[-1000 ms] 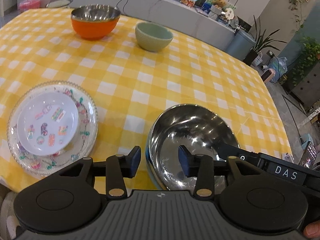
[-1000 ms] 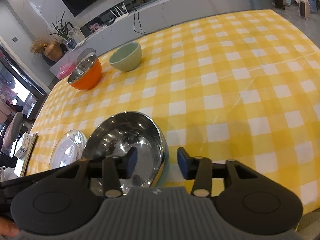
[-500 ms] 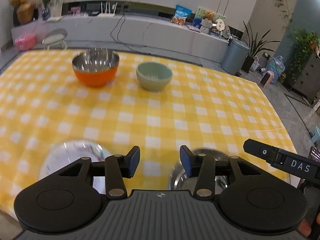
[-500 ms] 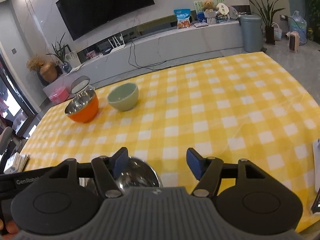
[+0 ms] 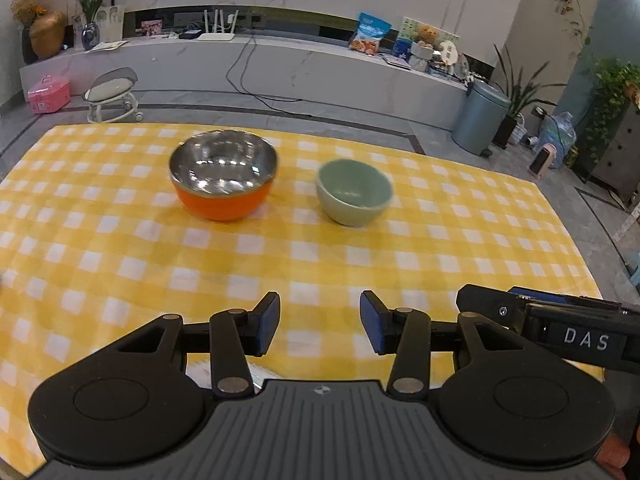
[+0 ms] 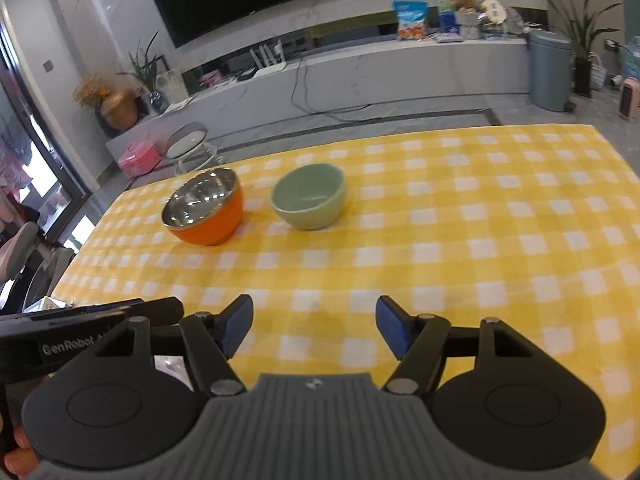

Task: Organize plates and bowls
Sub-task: 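Move the left gripper to the orange bowl and grasp its rim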

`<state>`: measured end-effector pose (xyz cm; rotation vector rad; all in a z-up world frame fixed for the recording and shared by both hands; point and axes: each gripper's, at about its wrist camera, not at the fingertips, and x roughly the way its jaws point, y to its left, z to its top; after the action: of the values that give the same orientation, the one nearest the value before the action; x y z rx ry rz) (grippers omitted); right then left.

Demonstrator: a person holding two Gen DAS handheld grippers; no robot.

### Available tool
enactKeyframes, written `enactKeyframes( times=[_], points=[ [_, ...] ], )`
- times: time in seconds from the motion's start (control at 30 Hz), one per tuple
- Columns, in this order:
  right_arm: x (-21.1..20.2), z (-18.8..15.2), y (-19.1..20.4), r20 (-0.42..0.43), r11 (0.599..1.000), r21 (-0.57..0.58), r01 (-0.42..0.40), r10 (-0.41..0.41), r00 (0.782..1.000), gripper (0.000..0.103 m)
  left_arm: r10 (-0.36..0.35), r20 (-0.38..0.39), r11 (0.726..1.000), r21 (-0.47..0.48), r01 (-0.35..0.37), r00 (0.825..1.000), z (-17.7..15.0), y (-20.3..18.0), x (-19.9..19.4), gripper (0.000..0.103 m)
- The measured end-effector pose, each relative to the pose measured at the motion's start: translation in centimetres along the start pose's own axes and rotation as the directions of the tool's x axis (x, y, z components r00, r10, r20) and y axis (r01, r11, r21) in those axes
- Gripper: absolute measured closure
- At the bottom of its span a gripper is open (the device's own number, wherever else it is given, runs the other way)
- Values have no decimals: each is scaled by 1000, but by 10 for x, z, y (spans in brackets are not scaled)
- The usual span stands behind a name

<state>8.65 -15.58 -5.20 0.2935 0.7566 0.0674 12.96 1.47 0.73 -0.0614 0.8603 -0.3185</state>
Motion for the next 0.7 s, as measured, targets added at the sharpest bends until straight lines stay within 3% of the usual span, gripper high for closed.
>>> enactKeyframes(
  times=[0.2, 0.33, 0.5, 0.7],
  points=[
    [43, 30, 23, -58, 999, 27, -27, 29, 998, 35, -13, 4, 996, -85, 13, 1000, 25, 43, 20, 46],
    [67, 50, 44, -63, 998, 62, -33, 37, 997, 25, 2, 13, 984, -181, 0, 1000, 43, 72, 38, 44],
    [103, 74, 70, -34, 994, 104, 12, -9, 999, 24, 140, 72, 962, -245, -119, 988, 77, 98, 56, 43],
    [154, 90, 87, -55, 987, 149, 63, -55, 997, 26, 195, 80, 961, -215, -174, 978, 105, 114, 91, 37]
  ],
)
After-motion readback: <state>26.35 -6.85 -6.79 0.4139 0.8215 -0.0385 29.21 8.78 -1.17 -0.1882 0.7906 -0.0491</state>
